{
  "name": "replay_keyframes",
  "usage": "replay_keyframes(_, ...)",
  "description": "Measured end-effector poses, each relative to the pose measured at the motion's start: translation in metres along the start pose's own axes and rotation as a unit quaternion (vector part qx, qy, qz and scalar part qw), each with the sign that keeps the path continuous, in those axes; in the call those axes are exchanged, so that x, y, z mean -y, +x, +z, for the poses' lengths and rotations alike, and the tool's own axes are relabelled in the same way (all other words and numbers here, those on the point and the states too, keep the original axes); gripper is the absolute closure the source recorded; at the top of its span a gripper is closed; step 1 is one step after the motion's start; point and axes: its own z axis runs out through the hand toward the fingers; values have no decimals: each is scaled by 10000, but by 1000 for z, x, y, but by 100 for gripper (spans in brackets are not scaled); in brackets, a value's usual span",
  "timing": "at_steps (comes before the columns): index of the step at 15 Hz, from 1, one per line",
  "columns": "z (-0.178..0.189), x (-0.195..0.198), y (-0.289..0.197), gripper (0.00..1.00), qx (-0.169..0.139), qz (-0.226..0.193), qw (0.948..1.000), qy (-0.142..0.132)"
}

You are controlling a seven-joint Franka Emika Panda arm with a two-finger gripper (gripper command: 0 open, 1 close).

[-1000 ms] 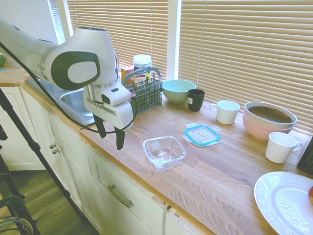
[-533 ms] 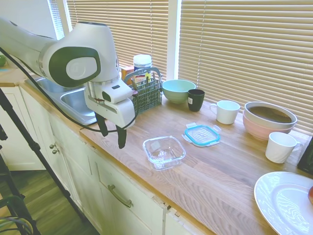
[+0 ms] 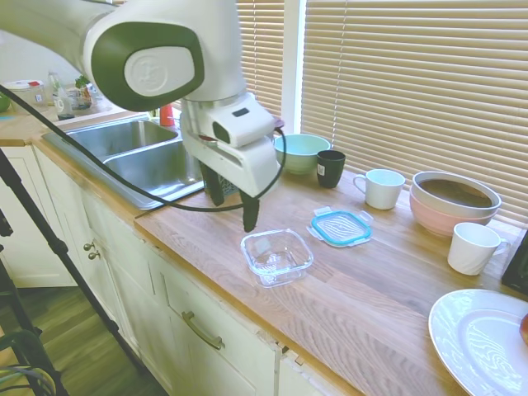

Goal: Cover the lid of the food container

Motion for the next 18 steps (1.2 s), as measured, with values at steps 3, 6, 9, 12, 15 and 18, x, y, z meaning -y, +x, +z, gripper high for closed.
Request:
replay_keyframes(3, 9, 10, 44, 0, 174, 288, 9992, 198)
replay_keyframes(6, 19, 26, 79, 0, 235, 514, 9980, 288)
replay_keyframes(9, 33, 43, 111, 0, 290, 708, 9965, 336)
replay_keyframes(12, 57, 51, 141, 0, 396, 944, 9942, 338)
replay_keyframes(15, 83, 60, 162, 0, 497, 1120, 9917, 386)
replay_keyframes(18, 103, 70, 181, 0, 540, 1237, 9899, 429)
